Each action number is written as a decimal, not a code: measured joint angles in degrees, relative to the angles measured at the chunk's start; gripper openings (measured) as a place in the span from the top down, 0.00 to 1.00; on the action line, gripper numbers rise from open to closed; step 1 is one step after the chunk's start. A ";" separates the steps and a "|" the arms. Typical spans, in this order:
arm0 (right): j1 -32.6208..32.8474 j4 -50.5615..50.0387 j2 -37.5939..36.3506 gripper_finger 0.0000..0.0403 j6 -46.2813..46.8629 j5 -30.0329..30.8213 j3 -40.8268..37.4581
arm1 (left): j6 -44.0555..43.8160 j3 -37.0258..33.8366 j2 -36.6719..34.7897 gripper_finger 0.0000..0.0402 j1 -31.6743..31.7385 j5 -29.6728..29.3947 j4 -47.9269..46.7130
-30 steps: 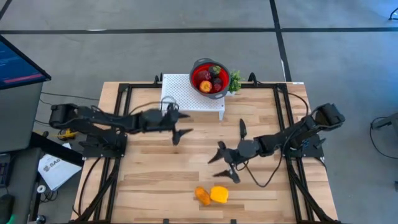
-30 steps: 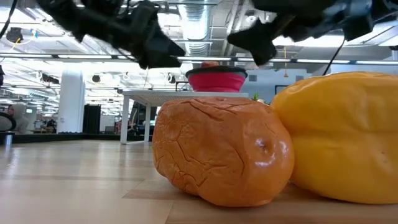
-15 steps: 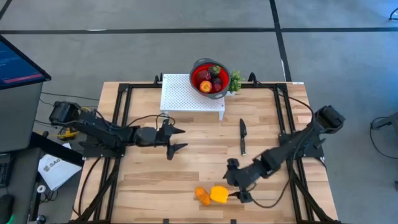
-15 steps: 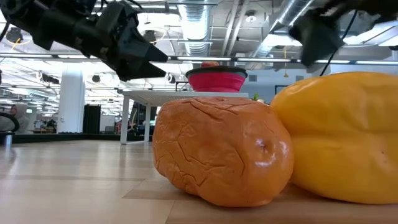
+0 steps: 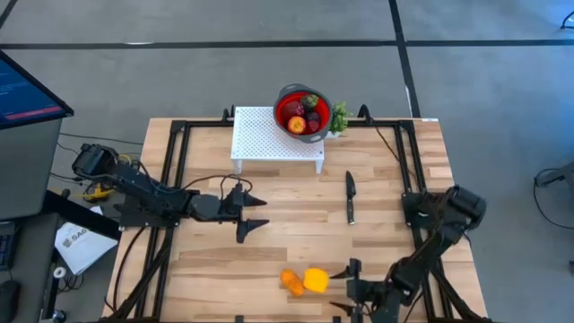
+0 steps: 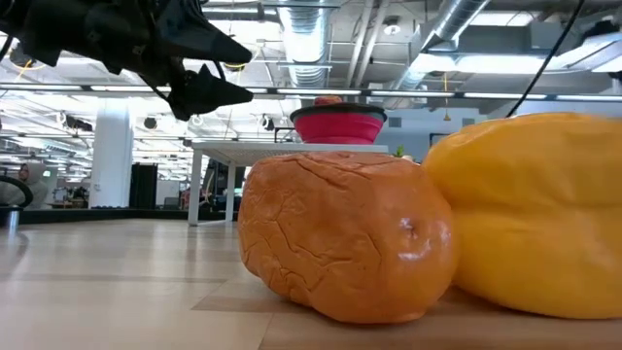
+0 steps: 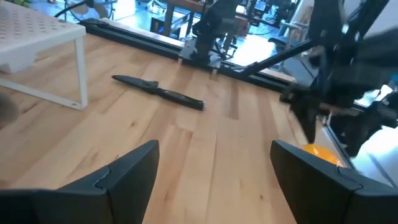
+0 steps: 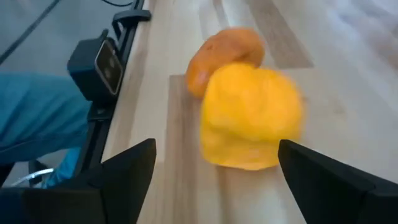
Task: Pick & Place Fruit
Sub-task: Put the yellow bell pepper into the red strainer bowl
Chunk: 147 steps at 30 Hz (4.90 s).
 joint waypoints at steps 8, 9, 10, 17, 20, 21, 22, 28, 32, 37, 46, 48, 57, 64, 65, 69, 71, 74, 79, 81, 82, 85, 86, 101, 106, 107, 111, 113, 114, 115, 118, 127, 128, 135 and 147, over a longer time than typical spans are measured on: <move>-1.91 5.03 8.97 0.18 9.26 1.15 0.02 | -0.99 0.00 0.00 0.25 -0.13 -3.61 0.23; -2.27 5.13 9.38 0.18 9.59 1.20 0.02 | -0.99 0.00 0.00 0.25 -0.13 -3.79 0.23; -2.57 5.32 9.69 0.18 9.58 1.36 0.02 | -1.00 0.00 0.00 0.25 -0.13 -4.03 0.23; -3.86 7.56 9.75 0.18 2.95 -0.80 0.02 | -1.40 0.00 0.02 0.25 -0.11 -4.97 0.23; -5.32 8.15 9.72 0.18 -0.08 -3.40 0.02 | -1.42 0.00 0.02 0.25 -0.11 -4.98 0.23; -5.92 8.34 9.59 0.17 -0.59 -4.48 0.02 | -1.42 0.00 0.02 0.25 -0.11 -4.98 0.22; -6.47 8.37 9.35 0.17 -1.07 -5.88 0.05 | -1.42 0.00 0.02 0.25 -0.11 -4.98 0.21; -8.84 8.35 8.33 0.06 -7.37 -10.60 0.11 | -1.40 0.00 0.02 0.25 -0.11 -5.70 0.20; -10.19 8.67 8.13 0.02 -10.00 -11.46 -0.19 | -1.40 0.00 0.02 0.25 -0.11 -5.89 0.19; -11.32 19.05 8.11 0.03 -13.37 -11.10 -5.30 | -1.40 0.00 0.02 0.25 -0.11 -6.01 0.18; -16.26 42.92 8.20 0.07 -25.32 -15.65 -13.56 | -1.41 0.02 0.02 0.25 -0.11 -6.01 0.16; -17.99 43.08 8.20 0.07 -27.44 -20.37 -13.27 | -1.91 0.02 0.02 0.25 -0.11 -6.13 0.16; -22.68 42.88 8.20 0.16 -29.28 -29.45 -13.29 | -2.58 0.02 0.02 0.25 -0.15 -6.43 0.14; -22.70 41.23 6.81 0.31 -28.97 -29.33 -13.55 | -2.49 0.04 0.04 0.25 -0.15 -6.43 0.12; -22.94 40.13 5.77 0.31 -28.93 -29.07 -13.61 | -2.49 0.04 0.04 0.25 -0.15 -6.43 0.12; -24.39 31.46 -2.09 0.31 -28.88 -23.82 -14.53 | -2.47 0.04 0.04 0.25 -0.15 -6.93 0.14; -25.88 23.42 -7.77 0.31 -28.96 -20.97 -14.58 | -2.47 0.04 0.04 0.25 -0.14 -7.86 0.22; -28.65 11.80 -17.47 0.29 -28.82 -18.58 -14.58 | -2.05 0.04 0.04 0.25 0.32 -9.50 0.77; -34.83 -6.50 -33.97 0.28 -28.77 -18.32 -12.10 | 0.08 0.04 0.04 0.25 0.93 -10.25 1.93; -37.97 -15.10 -39.00 0.28 -28.78 -18.04 -8.30 | 1.25 0.04 0.04 0.25 0.93 -10.27 2.36; -39.64 -19.55 -40.70 0.28 -28.78 -18.00 -6.00 | 1.86 0.04 0.04 0.25 0.92 -10.26 2.51; -45.50 -31.36 -43.29 0.27 -28.80 -18.01 2.06 | 2.56 0.04 0.04 0.25 0.92 -10.25 2.83; -47.80 -34.58 -43.30 0.27 -29.00 -18.07 5.06 | 2.67 0.04 0.04 0.25 0.92 -10.27 2.83; -83.03 -57.20 -20.39 0.27 -48.39 -31.11 39.05 | 4.26 0.04 0.04 0.25 2.49 -10.27 3.14; -88.65 -62.07 -11.51 0.27 -52.20 -37.00 47.79 | 4.26 0.04 0.04 0.25 3.66 -10.29 3.14; -89.25 -62.98 -10.03 0.26 -52.81 -38.03 49.28 | 4.26 0.04 0.04 0.25 3.91 -10.29 3.14; -90.38 -67.26 -5.96 0.26 -54.69 -41.55 53.92 | 4.26 0.04 0.04 0.25 4.66 -10.29 3.10; -90.32 -69.25 -4.37 0.26 -55.22 -41.70 55.42 | 4.26 0.04 0.04 0.25 4.76 -10.30 3.09; -90.32 -70.31 -3.74 0.26 -55.70 -41.77 55.92 | 4.29 0.04 0.04 0.25 4.76 -10.32 3.09; -90.20 -70.63 -3.22 0.26 -56.03 -41.79 56.44 | 4.82 0.04 0.04 0.25 4.74 -10.29 3.09; -90.02 -70.62 -2.40 0.26 -56.12 -41.88 57.02 | 6.26 0.04 0.04 0.25 4.74 -10.29 3.10; -89.95 -70.53 -2.35 0.08 -55.89 -44.25 57.02 | 6.82 0.04 0.04 0.25 4.74 -10.29 3.13; -90.08 -70.29 -2.35 0.06 -55.87 -44.28 57.02 | 6.82 0.04 0.04 0.25 4.74 -10.29 3.13; -90.13 -68.52 -2.66 0.04 -55.83 -44.26 57.02 | 6.80 0.04 0.04 0.25 4.74 -10.29 3.12; -89.91 -66.74 -3.26 0.11 -55.86 -43.97 57.02 | 6.80 0.04 0.04 0.25 4.74 -10.27 3.13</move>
